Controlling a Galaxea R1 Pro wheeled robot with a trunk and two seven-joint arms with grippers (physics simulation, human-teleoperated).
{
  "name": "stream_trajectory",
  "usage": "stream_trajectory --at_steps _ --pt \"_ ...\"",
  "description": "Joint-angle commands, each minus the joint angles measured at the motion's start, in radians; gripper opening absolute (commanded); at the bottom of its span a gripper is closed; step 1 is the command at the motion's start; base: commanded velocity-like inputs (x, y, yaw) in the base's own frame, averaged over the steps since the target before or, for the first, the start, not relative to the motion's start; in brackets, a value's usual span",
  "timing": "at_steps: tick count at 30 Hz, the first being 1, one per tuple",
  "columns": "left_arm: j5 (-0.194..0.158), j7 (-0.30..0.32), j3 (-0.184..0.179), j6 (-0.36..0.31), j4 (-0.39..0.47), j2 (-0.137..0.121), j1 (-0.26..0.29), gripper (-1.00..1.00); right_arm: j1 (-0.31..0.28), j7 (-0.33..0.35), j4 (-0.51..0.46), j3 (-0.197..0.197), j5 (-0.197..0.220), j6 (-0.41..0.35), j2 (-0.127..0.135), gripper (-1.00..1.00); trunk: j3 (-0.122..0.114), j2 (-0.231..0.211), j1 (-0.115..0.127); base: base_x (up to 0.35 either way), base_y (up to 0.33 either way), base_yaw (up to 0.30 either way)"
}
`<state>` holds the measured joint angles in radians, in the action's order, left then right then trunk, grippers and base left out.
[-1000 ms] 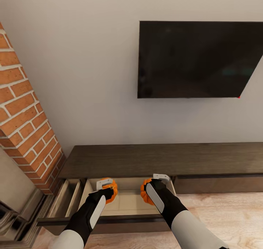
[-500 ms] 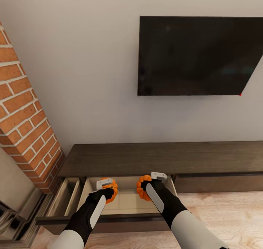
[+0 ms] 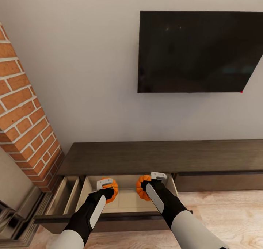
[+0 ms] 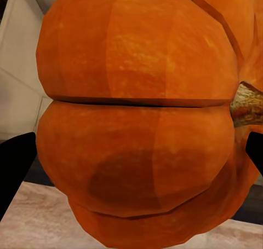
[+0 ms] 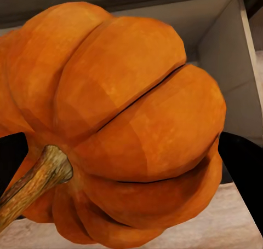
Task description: Place each of the two pumpkins and all three candles from the living room inside a cabinet in the living room (use any cabinet), then make sure every cabinet is closed, and position the cauldron so it is next to a table in the living room.
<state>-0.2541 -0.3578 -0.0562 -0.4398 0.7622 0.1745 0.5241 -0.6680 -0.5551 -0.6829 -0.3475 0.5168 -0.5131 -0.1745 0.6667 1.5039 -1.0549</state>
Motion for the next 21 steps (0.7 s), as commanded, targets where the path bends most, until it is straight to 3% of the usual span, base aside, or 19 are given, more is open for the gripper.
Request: stream_trajectory --at_steps 1,16,21 --pt "-0.008 -0.011 -0.002 -0.003 0.002 0.0 0.0 -1.0 -0.001 -0.008 -0.001 -0.002 0.006 -0.002 0.0 -1.0 0.004 0.008 -0.004 0.0 0.0 0.0" --pt "-0.008 -0.009 -0.003 -0.002 0.002 0.0 0.0 -1.0 -0.001 -0.008 -0.001 -0.002 0.006 -0.001 0.0 -1.0 0.051 0.113 -0.061 0.0 0.0 0.0" --pt "-0.008 -0.008 -0.003 -0.002 0.002 0.0 0.0 -1.0 -0.001 -0.008 -0.001 -0.025 0.006 -0.001 0.0 -1.0 0.067 0.148 -0.081 0.0 0.0 0.0"
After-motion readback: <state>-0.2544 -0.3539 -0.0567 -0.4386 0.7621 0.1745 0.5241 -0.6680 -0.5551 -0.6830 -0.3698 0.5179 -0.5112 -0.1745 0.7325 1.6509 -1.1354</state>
